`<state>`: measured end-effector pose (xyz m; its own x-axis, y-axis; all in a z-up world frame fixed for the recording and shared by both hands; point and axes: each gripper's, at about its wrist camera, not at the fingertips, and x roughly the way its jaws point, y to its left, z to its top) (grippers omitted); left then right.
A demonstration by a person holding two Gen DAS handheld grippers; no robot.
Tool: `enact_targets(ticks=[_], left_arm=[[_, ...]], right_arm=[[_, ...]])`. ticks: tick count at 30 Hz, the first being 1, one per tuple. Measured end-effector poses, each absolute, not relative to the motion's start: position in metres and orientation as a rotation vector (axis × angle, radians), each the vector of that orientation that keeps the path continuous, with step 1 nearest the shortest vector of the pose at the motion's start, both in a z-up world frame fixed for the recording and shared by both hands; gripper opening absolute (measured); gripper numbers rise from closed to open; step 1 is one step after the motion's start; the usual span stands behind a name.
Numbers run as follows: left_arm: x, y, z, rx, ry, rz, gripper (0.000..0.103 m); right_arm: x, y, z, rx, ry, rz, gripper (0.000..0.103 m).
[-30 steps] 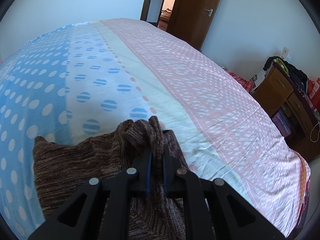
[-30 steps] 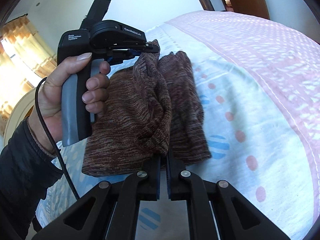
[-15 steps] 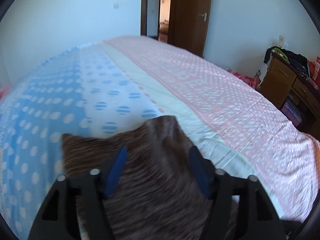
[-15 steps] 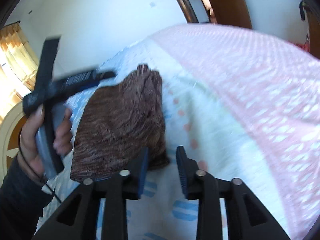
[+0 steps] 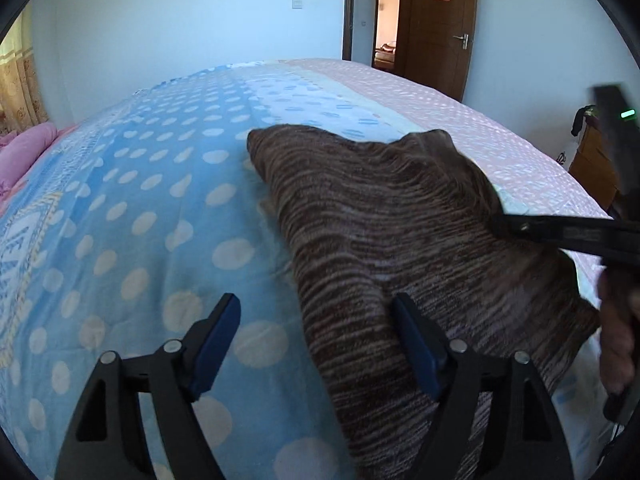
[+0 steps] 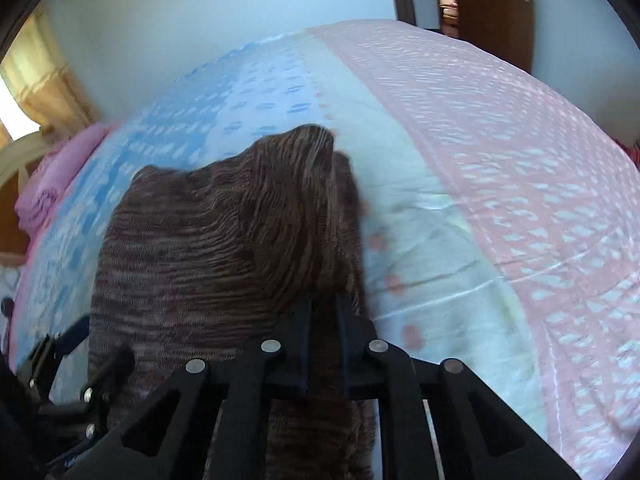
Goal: Fold small clothes
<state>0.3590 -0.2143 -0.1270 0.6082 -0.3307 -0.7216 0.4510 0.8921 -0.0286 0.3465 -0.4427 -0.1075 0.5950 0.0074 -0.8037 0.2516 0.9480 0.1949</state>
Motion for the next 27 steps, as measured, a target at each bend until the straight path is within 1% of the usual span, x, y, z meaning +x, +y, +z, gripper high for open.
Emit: enact_targets(ticks=[1,3,5,7,9,11,14,15,18,20,22,25,27], left_arm=[[0.358,-0.213,-0.129,0.164,0.805,-0.462,0.089],[0.356,-0.209,-0.13,0.146,0.813,-0.463,0.091],[0.358,-0.206,-0.131,0.118,0.822,-0.464,0.094],[0.358,-0.203,-0.131,0.097,0.828,-0.469,0.095],[0.359,-0.201,-0.131,0.078,0.838,-0.473,0.095],[0.357,-0.199,-0.132,0.075,0.847,-0.462,0.098],[0.352,-0.196,-0.136,0.062,0.87,-0.444,0.1],[0.35,-0.196,-0.137,0.06,0.874,-0.451,0.1],[0.344,-0.194,-0.14,0.059,0.897,-0.474,0.102],[0.338,-0.196,-0.141,0.078,0.897,-0.486,0.103],[0.335,-0.198,-0.141,0.094,0.889,-0.493,0.103],[0.335,-0.199,-0.141,0.099,0.892,-0.495,0.103],[0.335,-0.198,-0.141,0.093,0.893,-0.5,0.103]], right_arm=[[0.345,-0.445,-0.106,0.258,0.938,-0.21,0.013],[0.339,-0.451,-0.102,0.293,0.934,-0.212,0.013],[0.331,-0.444,-0.085,0.253,0.883,-0.233,0.013],[0.331,-0.426,-0.068,0.196,0.836,-0.168,0.014],[0.343,-0.408,-0.056,0.184,0.843,-0.059,0.017],[0.368,-0.398,-0.059,0.206,0.904,0.017,0.019],[0.407,-0.402,-0.091,0.169,1.057,-0.093,0.021],[0.412,-0.402,-0.092,0.156,1.053,-0.088,0.021],[0.403,-0.383,-0.069,0.064,1.018,-0.109,0.023],[0.399,-0.361,-0.053,0.026,0.954,-0.014,0.023],[0.395,-0.325,-0.043,-0.04,0.932,0.122,0.023],[0.407,-0.287,-0.059,-0.151,0.984,0.191,0.023],[0.429,-0.288,-0.084,-0.141,1.057,0.176,0.023]])
